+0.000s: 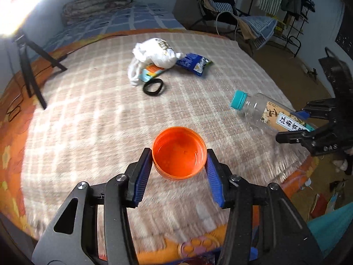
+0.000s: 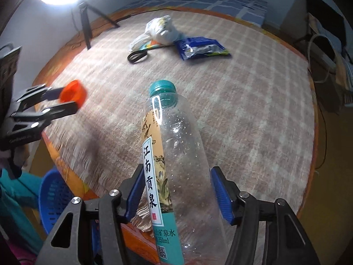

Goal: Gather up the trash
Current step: 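Grasp the orange cap with the left tool while the right tool grasps the clear bottle, then carry cap and bottle over the blue basket and open both tools to drop them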

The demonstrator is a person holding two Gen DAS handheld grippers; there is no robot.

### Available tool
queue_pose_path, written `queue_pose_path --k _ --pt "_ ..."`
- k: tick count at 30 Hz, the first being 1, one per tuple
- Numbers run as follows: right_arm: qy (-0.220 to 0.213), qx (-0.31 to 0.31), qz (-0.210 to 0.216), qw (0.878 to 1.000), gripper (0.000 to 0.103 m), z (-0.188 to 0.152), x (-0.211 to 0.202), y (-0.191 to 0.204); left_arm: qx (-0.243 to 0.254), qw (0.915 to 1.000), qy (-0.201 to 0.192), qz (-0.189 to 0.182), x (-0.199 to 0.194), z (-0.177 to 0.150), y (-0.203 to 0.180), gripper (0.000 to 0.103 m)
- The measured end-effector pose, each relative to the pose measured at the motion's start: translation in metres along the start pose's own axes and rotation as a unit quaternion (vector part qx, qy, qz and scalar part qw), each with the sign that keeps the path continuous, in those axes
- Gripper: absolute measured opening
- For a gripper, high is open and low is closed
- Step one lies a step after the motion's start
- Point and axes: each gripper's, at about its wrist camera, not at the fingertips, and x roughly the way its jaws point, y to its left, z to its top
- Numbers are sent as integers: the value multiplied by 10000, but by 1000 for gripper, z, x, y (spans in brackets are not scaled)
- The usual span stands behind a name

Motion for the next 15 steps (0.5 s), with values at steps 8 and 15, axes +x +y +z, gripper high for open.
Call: queue_pose_path --k 8,15 --pt "-290 302 237 9988 61 -17 -32 23 241 9991 -319 113 -57 -23 -1 49" --pt "-626 292 457 9966 61 -47 -75 63 277 9982 -504 178 -109 -57 -1 49"
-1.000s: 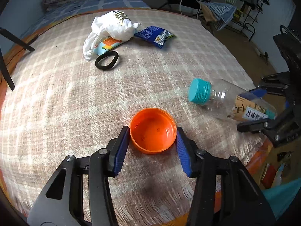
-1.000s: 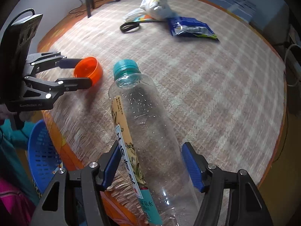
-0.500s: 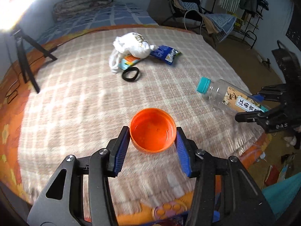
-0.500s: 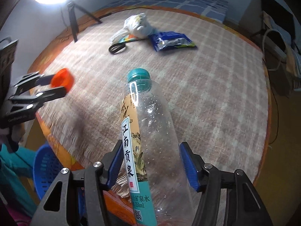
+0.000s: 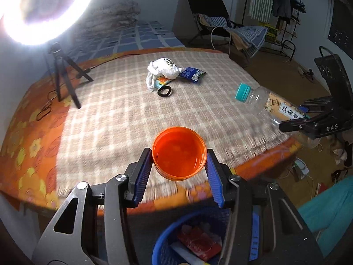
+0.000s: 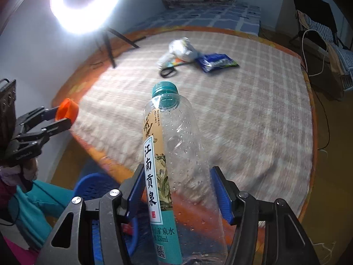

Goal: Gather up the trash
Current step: 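Carry cap and bottle over the blue basket and open both tools to drop them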

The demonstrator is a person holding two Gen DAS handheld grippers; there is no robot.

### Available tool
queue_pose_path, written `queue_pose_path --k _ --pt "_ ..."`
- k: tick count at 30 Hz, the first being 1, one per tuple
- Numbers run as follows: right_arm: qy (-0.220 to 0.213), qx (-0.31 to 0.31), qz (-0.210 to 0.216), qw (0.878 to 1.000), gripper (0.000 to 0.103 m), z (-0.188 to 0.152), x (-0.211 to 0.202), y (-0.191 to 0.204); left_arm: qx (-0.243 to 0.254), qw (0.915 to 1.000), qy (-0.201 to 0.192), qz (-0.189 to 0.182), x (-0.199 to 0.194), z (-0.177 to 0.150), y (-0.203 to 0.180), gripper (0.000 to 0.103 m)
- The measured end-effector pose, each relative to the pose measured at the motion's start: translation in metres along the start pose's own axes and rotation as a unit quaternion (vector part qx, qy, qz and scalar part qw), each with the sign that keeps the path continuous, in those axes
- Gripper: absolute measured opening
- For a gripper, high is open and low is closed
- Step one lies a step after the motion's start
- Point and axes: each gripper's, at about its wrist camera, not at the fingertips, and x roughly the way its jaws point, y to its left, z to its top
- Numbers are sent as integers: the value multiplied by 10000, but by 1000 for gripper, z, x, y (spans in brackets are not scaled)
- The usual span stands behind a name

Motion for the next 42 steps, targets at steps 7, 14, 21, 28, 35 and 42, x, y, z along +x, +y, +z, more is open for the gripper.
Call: queue_pose_path --k 7,14,21,28,35,42 --pt "-197 -116 218 9995 61 -36 -29 43 -56 10000 11 -16 -33 -39 0 49" --pt "-210 -232 469 9984 61 -70 -36 78 -125 9996 198 -147 -48 -76 -6 49" --pt "87 -305 654 9974 61 -99 -28 101 -186 9984 437 -305 -52 -107 -17 49" --pt "463 -347 776 9953 61 -120 -9 118 -84 9967 674 -436 -46 -133 -30 50" --pt "760 -405 860 9926 61 -131 13 131 2 9949 898 -467 -42 -154 -38 49" --pt "982 -463 847 9905 61 -140 30 135 24 9918 1169 -507 -32 -167 -40 50"
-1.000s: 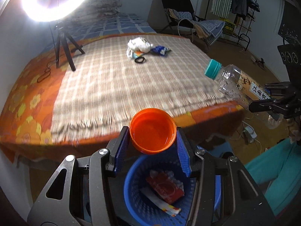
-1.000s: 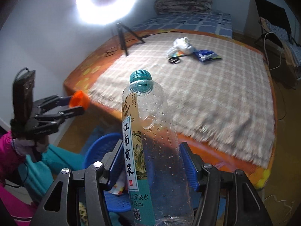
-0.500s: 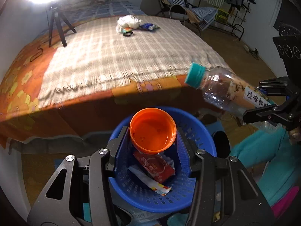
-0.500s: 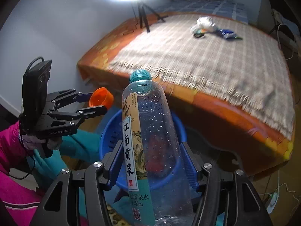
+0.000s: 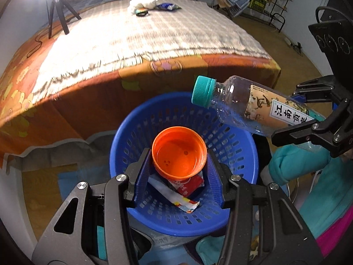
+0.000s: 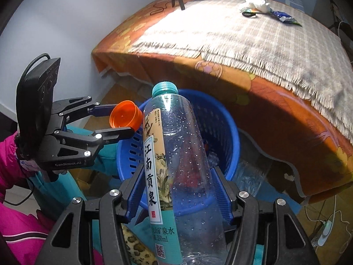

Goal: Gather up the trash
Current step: 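Carry cap and bottle over the blue basket and open both tools to drop them, then move both tools back to the bed toward the white bag and blue packet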

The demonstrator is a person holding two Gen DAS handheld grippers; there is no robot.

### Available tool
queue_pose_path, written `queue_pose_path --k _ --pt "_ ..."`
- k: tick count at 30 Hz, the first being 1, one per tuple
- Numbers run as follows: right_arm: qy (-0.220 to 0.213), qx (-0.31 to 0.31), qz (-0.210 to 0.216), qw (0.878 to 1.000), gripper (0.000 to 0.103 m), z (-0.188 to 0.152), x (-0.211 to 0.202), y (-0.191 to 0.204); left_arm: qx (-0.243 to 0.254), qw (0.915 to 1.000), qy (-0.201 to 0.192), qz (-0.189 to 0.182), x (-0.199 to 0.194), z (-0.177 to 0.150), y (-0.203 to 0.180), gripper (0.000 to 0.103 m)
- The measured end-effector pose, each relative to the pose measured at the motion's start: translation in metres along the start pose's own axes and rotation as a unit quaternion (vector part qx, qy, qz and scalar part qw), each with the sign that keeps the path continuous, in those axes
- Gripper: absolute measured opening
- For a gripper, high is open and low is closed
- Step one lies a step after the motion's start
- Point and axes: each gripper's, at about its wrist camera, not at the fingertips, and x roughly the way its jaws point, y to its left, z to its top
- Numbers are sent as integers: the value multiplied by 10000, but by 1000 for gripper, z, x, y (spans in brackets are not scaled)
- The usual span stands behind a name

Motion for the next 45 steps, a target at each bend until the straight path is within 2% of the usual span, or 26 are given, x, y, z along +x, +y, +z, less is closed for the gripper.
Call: queue_pose_path --k 11,22,24,27,28,45 --pt "174 1 -34 9998 61 -1 17 -1 -7 9998 180 -55 8 -4 0 50" --pt "147 -26 -35 9999 64 3 18 2 -28 9997 254 -48 12 -2 1 51" --pt "154 -50 -84 9998 64 4 19 3 -61 9997 240 -44 12 -1 3 60" --pt "83 -66 -199 9997 80 6 18 5 -104 9997 213 -45 11 0 4 62" --pt "43 -59 -211 9997 81 7 16 4 -116 9997 209 -38 11 0 4 62" --pt "-85 71 -295 9995 82 10 9 -4 -144 9996 240 -29 13 2 6 62"
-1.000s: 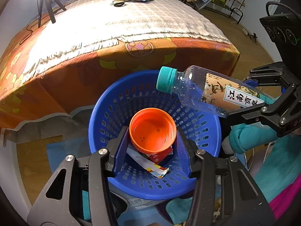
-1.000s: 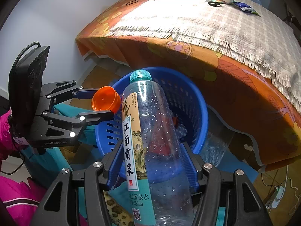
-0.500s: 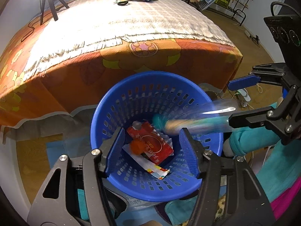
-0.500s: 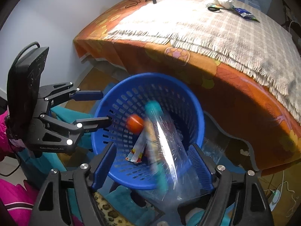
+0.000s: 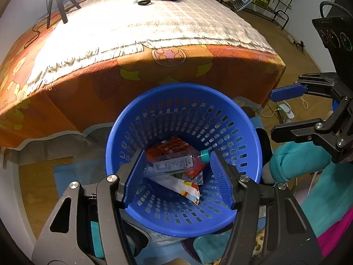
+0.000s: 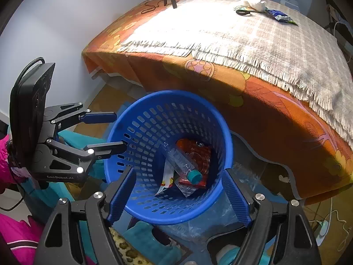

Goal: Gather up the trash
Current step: 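Move both tools back to the bed toward the white bag and blue packet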

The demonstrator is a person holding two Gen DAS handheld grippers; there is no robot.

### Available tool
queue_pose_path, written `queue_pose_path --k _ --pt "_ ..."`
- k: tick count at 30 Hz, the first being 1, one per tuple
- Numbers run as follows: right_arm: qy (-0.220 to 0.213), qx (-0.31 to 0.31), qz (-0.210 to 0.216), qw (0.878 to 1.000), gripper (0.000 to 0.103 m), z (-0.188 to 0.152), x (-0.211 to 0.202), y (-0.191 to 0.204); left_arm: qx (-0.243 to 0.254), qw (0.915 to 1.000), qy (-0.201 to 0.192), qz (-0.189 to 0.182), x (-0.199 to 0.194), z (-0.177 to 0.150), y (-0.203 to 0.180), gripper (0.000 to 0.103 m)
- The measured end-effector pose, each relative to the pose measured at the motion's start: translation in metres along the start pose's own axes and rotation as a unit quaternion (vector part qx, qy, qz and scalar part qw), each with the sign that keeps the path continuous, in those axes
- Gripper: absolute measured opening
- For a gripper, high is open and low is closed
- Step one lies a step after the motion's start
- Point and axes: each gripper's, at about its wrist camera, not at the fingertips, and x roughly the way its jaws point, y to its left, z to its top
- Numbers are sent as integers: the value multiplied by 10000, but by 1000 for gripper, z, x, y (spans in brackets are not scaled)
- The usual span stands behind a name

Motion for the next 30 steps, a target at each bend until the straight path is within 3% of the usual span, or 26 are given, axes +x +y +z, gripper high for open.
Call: queue_pose_path --k 14,30 --pt "-469 169 -199 9986 87 20 -31 -19 -242 9995 -197 -86 -13 34 11 62" --pt "-923 371 -668 9928 87 84 -64 -77 123 9969 -764 162 -21 139 29 62"
